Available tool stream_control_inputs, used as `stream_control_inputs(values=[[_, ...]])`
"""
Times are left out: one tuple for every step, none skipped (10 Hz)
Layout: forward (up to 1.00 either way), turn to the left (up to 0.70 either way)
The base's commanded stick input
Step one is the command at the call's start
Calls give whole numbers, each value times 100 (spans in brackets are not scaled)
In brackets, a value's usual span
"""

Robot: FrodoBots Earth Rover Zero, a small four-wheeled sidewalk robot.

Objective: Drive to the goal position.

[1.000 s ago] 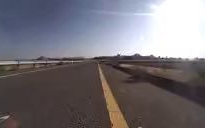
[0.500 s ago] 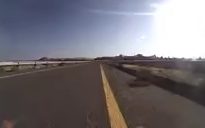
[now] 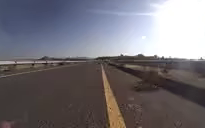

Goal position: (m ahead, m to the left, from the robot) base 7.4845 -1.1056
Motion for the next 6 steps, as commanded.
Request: stream_control_inputs(values=[[70,0],[70,0],[70,0],[70,0],[70,0],[70,0]])
